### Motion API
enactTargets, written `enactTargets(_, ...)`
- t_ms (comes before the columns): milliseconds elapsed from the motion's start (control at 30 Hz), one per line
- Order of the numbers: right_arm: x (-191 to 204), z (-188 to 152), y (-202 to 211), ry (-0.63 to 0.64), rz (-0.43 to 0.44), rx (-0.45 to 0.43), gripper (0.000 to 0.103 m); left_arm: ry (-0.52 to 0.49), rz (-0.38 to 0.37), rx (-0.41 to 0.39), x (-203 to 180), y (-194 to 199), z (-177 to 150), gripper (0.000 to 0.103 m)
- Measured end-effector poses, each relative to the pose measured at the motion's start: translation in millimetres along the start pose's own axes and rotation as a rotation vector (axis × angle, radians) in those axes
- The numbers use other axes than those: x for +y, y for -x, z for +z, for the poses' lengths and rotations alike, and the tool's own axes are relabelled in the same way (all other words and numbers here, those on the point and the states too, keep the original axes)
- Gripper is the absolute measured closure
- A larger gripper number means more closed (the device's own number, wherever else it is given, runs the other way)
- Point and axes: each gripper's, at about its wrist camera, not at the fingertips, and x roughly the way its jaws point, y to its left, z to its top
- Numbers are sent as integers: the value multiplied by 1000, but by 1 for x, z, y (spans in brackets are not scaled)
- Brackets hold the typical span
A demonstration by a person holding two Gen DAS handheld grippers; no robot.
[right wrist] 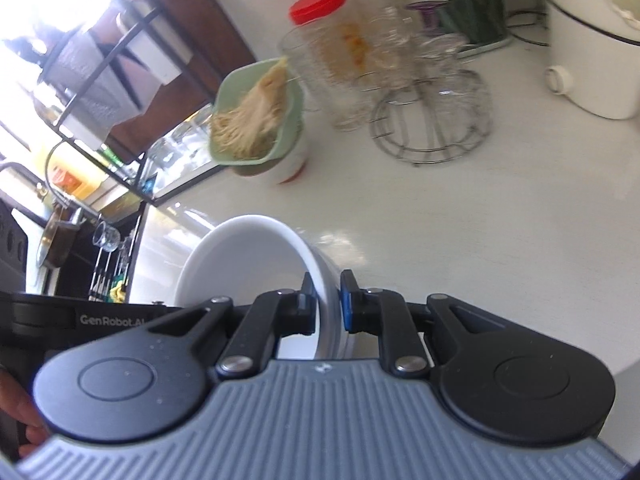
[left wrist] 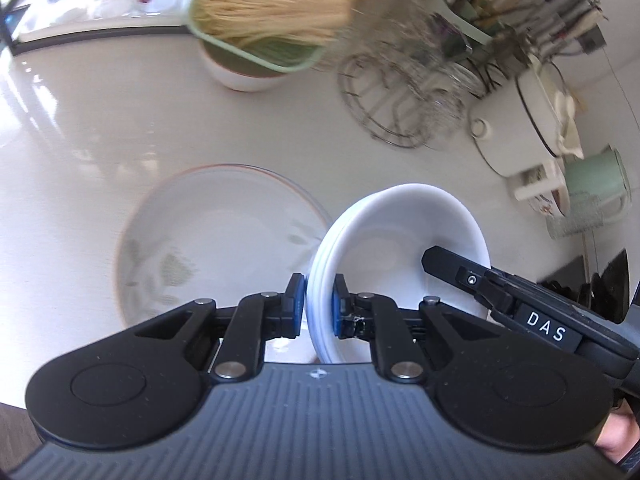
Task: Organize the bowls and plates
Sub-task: 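Lift the bowl stack with both tools and carry it over the plate stack, then lower the bowl stack onto the white plates and open both tools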
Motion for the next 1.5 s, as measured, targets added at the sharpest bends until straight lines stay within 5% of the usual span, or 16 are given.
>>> enactTargets(633,43,2,-82,50,-3,120,85,54,43,-7,80,-22,16,88)
enactTargets(733,42,3,-77,64,-3,108,77,47,52,-26,79,-15,14,66)
enactTargets(767,42,3,-75,70,-7,101,70,50,66,-41,79,-11,12,52)
enactTargets(800,41,4,-72,73,-11,93,67,54,77,-59,79,-8,11,50)
enactTargets(1133,29,8,-19,100,32,-20,63,70,122,-215,51,50,-6,49)
enactTargets(1500,30,-7,88,209,77,-210,63,14,162,-399,-9,135,-64,49)
